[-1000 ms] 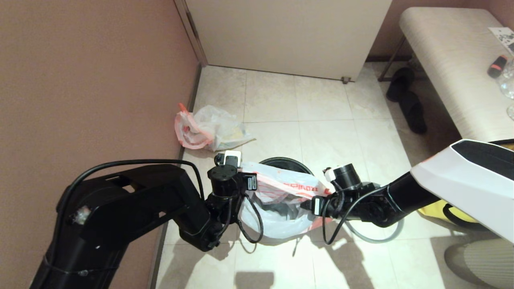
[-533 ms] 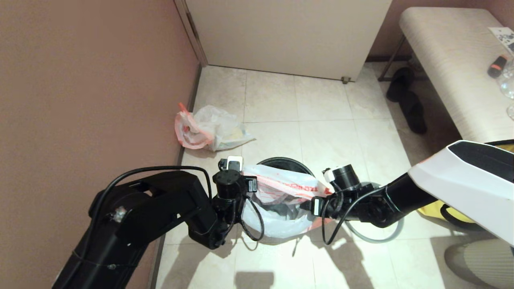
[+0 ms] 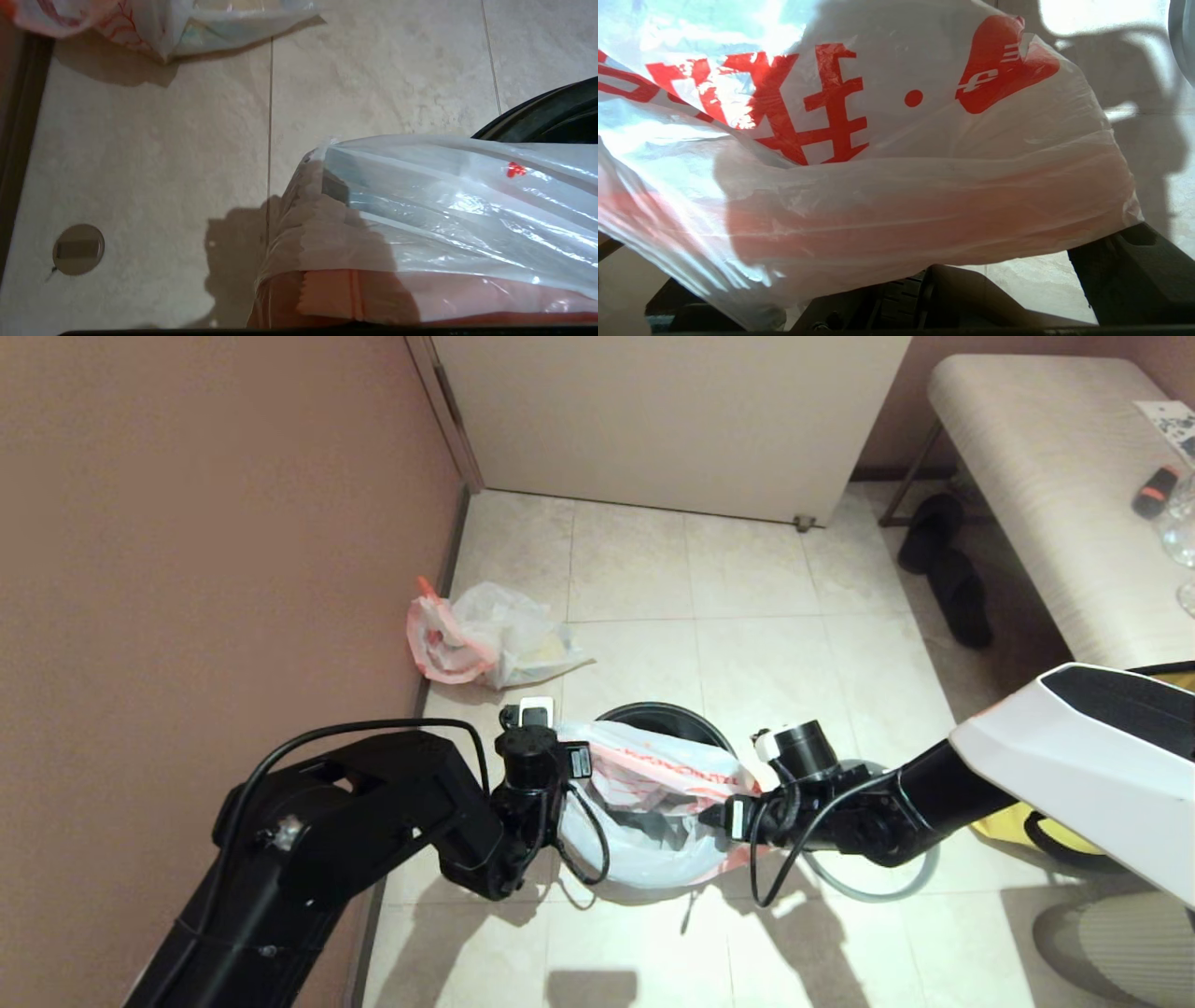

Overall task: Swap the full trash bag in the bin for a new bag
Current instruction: Put the new garbage bag on the trash can

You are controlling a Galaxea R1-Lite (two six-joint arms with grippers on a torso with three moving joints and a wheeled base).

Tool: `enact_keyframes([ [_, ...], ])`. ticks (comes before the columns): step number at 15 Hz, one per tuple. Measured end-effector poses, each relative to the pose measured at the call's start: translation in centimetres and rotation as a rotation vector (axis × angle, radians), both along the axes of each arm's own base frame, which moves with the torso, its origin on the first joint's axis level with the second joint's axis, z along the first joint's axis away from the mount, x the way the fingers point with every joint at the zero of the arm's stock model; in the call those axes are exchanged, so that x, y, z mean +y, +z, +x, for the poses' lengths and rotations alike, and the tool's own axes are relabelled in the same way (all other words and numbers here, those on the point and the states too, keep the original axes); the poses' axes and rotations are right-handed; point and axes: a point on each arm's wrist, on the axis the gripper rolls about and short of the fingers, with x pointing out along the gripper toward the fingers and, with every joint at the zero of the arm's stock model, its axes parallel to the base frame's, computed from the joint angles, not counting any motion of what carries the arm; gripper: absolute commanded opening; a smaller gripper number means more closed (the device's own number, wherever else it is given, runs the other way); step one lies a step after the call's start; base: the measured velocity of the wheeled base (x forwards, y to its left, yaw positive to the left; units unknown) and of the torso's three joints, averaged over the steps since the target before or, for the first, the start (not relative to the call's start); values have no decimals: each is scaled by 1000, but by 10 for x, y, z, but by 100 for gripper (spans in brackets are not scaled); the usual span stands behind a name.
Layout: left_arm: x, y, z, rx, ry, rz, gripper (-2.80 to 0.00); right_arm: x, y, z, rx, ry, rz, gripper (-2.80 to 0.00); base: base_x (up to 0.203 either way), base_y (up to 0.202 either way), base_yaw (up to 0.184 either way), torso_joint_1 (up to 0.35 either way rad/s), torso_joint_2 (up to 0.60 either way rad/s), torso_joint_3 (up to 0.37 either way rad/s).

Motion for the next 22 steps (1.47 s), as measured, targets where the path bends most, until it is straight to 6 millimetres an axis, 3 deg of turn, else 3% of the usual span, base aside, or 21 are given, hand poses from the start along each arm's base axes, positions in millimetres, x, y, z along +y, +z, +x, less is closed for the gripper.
enact_keyframes([
  [12,26,17,8,384,-111,-321,-280,-2,0,1,-1,-5,0,0,0,0,0,0,0,0],
  [22,42,45,-19,477,-428,-475,-280,-4,-1,4,-22,-11,18,0,0,0,0,0,0,0],
])
